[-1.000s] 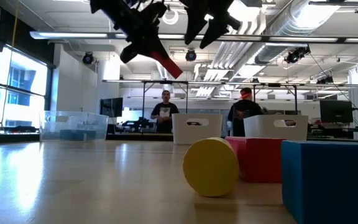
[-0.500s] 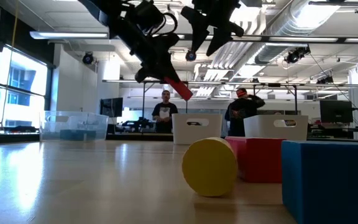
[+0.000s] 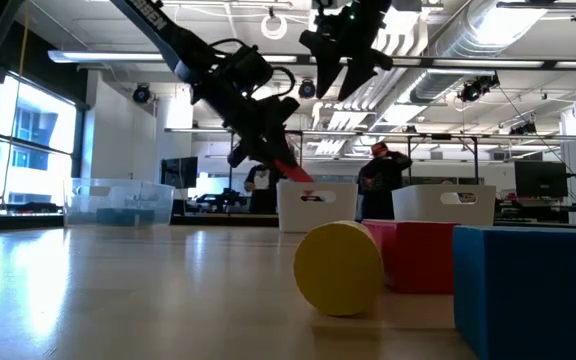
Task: Sort & place blocks by color
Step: Put the red block into the left white bin, then put the blue block into the transparent bin
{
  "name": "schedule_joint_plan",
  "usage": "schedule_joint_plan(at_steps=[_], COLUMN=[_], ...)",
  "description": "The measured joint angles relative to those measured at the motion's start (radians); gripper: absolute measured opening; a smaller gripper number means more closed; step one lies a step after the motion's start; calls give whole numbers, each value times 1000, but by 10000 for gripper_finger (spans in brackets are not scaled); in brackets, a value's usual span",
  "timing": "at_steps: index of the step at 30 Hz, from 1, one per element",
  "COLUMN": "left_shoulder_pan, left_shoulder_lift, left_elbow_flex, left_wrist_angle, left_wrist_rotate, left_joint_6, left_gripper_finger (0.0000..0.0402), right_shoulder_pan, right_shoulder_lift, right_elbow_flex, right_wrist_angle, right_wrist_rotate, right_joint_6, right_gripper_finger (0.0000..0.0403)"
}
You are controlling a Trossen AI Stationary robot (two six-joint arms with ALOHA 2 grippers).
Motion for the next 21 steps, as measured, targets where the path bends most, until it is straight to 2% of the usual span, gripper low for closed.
schedule_joint_plan(at_steps=[8,14,21], left_shoulder_pan=[4,10,35], left_shoulder_lift=[28,26,26], left_elbow_flex=[0,0,31], left_wrist_angle=[37,89,96], left_wrist_rotate=[-1,-2,1], left_joint_6=[-9,19,19], left_gripper_finger=[100,139,166], right_shoulder_pan=[-39,-39,-34], right_shoulder_lift=[0,0,0], right_elbow_flex=[0,0,0], right_wrist_angle=[-6,-35,-100], right_wrist_rotate=[-99,-136,-189], right_joint_6=[0,1,75], right_gripper_finger=[245,245,245])
